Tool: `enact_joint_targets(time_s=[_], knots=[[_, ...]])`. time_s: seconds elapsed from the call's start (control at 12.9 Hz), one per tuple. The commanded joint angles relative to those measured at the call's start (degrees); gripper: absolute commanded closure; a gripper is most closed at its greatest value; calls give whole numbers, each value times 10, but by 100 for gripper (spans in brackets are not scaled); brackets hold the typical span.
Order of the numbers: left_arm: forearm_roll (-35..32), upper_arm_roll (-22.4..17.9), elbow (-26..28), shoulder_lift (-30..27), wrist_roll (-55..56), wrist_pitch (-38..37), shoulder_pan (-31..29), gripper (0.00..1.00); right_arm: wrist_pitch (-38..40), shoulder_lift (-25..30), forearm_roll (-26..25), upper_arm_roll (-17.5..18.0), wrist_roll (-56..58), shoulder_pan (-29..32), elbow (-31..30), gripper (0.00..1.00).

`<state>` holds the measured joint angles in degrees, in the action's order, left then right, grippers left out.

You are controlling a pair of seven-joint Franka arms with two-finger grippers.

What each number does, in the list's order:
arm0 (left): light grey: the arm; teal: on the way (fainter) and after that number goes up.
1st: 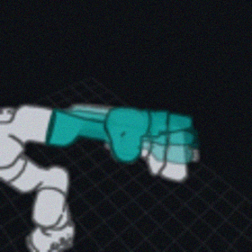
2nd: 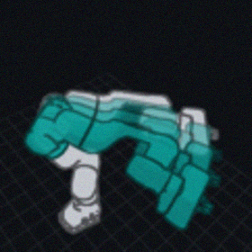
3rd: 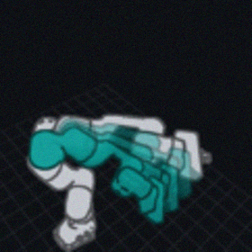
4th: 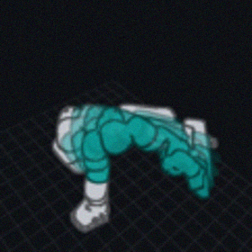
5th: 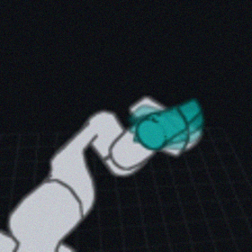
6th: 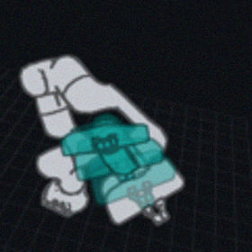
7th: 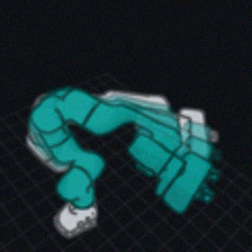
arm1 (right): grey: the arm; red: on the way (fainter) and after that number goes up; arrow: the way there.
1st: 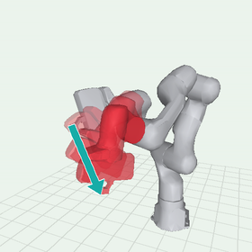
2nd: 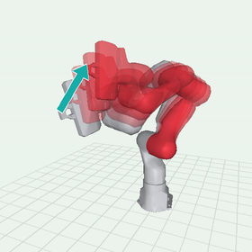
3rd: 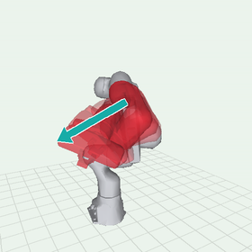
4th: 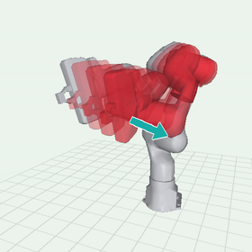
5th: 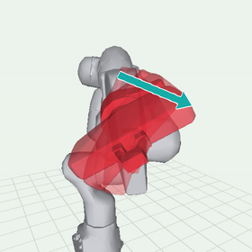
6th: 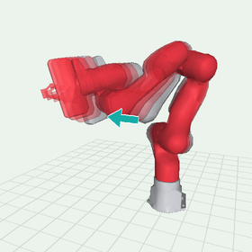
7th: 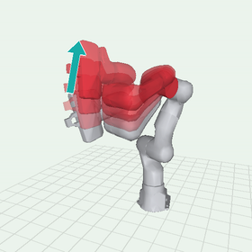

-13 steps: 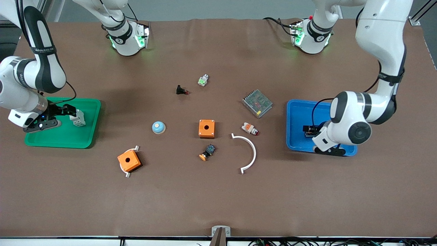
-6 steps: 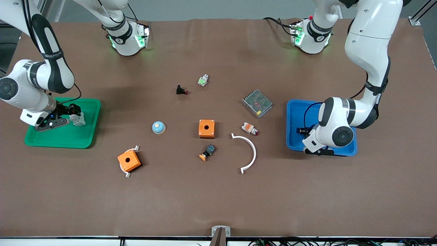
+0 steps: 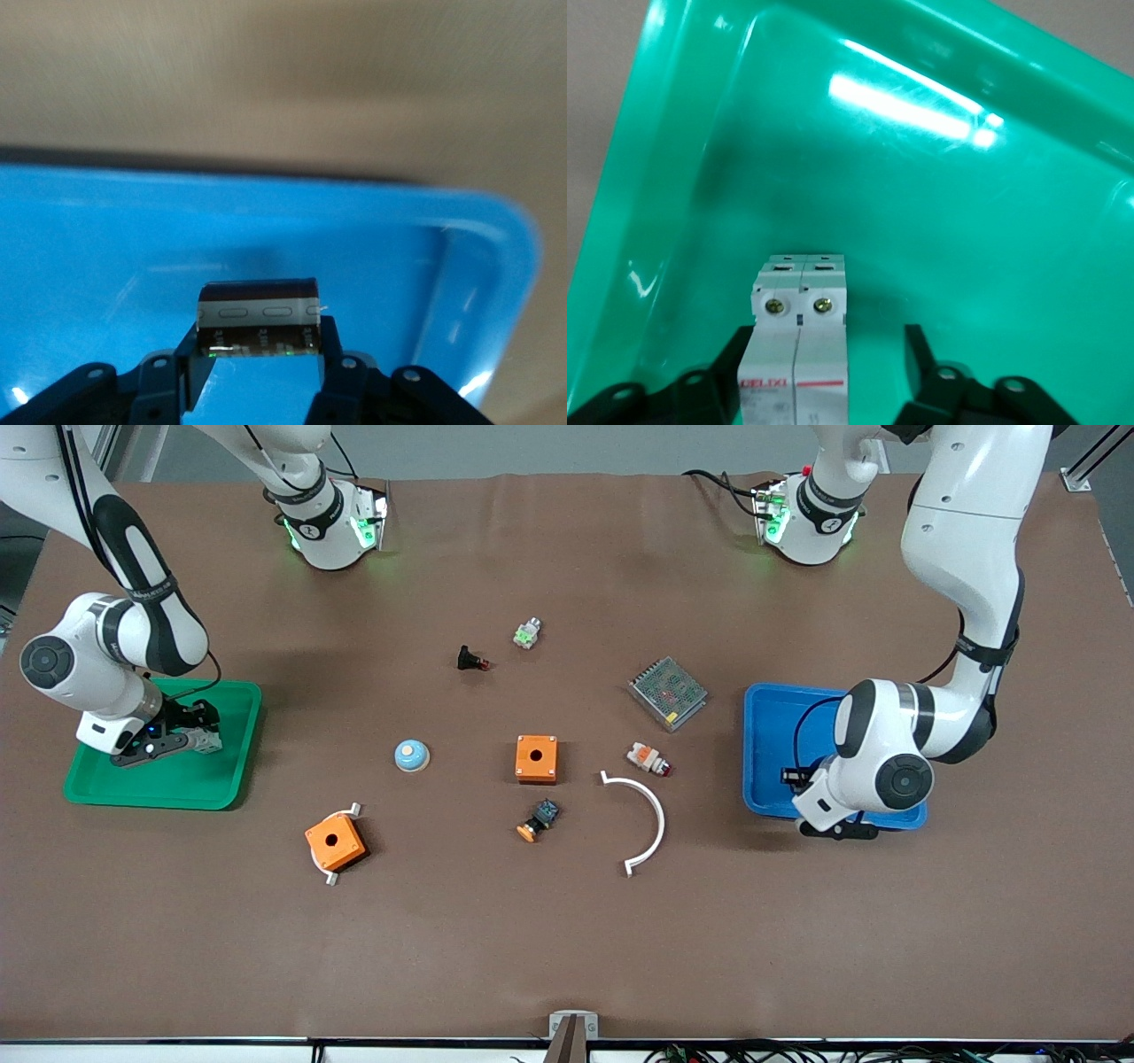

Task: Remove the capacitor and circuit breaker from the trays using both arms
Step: 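Carry the breaker with the right gripper while the left gripper carries the capacitor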

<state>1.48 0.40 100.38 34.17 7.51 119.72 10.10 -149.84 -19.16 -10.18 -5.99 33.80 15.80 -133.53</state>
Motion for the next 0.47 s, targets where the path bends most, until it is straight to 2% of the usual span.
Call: enact_joint_targets(time_s=[0.0, 0.08, 0.23, 0.39], knots=[[34, 5, -75, 5, 94, -30, 31, 95, -9, 5, -12, 8, 4, 10, -7, 94], [58, 5, -108, 21, 130, -30, 47, 94, -6, 7, -12, 9, 3, 8, -4, 99], [89, 4, -161, 58, 227, -28, 96, 94, 10, 24, -12, 12, -3, 4, 5, 100], [92, 4, -202, 90, 324, -10, 130, 94, 106, 49, -5, 28, -17, -15, 49, 100]])
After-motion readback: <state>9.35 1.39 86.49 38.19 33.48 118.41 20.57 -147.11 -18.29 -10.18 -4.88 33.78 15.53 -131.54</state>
